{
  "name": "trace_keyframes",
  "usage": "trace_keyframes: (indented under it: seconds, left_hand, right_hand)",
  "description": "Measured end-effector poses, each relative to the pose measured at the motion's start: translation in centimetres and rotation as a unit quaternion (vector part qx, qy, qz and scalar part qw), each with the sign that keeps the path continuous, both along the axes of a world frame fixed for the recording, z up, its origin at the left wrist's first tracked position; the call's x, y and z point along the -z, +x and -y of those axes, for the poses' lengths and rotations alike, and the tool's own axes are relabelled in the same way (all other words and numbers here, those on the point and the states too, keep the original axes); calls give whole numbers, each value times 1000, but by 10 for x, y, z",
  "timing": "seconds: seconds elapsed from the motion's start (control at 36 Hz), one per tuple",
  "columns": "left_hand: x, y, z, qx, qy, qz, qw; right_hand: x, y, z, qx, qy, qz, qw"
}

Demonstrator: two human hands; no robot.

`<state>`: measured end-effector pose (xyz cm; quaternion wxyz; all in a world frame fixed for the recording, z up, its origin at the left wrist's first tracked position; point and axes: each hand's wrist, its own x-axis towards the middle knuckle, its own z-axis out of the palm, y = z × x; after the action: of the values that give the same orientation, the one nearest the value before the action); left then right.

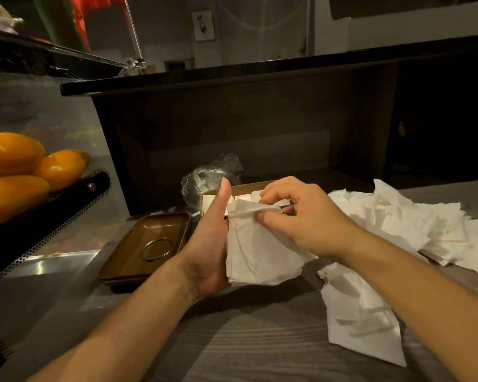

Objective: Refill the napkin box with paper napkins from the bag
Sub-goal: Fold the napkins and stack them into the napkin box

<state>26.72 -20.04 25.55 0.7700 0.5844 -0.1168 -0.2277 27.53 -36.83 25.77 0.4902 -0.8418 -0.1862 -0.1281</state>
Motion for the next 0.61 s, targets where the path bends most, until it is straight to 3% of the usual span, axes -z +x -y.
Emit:
trace_keyframes:
  seconds: [0.17, 0.44, 0.61]
  left_hand:
    - [4, 1, 0, 24, -48, -13, 998]
    - [6, 3, -1, 13, -18, -31, 999]
    - [5, 2, -2, 20, -6, -37, 999]
  right_hand:
    - [0, -4, 1, 1, -51, 116, 992]
    - [2, -4, 0, 19, -60, 203, 977]
    - [-1, -7, -1, 0, -88, 164, 983]
